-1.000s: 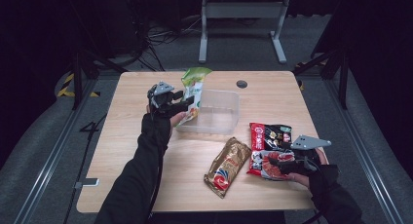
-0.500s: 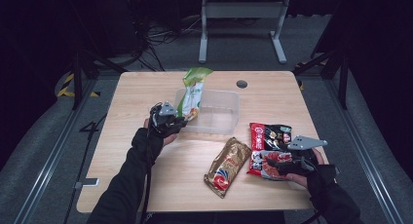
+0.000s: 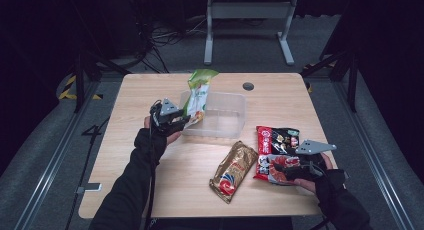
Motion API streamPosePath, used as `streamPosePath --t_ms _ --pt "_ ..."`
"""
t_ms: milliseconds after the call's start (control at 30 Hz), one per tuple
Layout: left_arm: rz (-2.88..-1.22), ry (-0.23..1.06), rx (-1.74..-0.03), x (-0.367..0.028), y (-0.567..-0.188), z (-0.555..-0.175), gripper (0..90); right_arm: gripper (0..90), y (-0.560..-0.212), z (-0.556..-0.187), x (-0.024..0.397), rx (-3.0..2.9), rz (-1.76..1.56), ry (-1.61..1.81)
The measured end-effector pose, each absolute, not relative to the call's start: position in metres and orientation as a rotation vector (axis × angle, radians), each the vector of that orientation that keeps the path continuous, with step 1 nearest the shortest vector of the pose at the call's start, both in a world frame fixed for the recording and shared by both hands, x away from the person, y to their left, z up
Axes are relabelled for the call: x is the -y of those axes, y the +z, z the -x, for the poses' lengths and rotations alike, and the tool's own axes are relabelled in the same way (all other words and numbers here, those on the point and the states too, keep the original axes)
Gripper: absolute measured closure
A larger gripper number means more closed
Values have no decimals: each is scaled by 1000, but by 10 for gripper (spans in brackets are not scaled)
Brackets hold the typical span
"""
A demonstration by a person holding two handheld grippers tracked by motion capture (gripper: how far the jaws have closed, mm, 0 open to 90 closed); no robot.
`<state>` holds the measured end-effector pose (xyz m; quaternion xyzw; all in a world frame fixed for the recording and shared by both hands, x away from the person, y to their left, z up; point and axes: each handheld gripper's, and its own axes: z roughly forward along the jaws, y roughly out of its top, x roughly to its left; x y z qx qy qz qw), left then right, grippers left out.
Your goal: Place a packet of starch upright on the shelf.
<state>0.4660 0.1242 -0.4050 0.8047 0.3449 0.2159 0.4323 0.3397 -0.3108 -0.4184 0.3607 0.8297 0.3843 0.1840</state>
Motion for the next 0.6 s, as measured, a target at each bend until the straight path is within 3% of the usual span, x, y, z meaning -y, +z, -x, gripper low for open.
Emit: streamPosePath --t_ms 100,267,300,600 --pt "-2011 508 -889 -125 -406 -478 672 248 -420 -340 311 -2347 -1017 1081" --pt "-2060 409 -888 -125 -415 -484 820 249 -419 -340 312 -2340 -1021 1089" --pt "-2071 398 -876 -124 -418 -485 899 249 -419 -340 312 -2339 -1021 1089" --pt "-2147 385 -910 -109 -431 -491 900 249 -420 -341 312 -2338 -1027 1082"
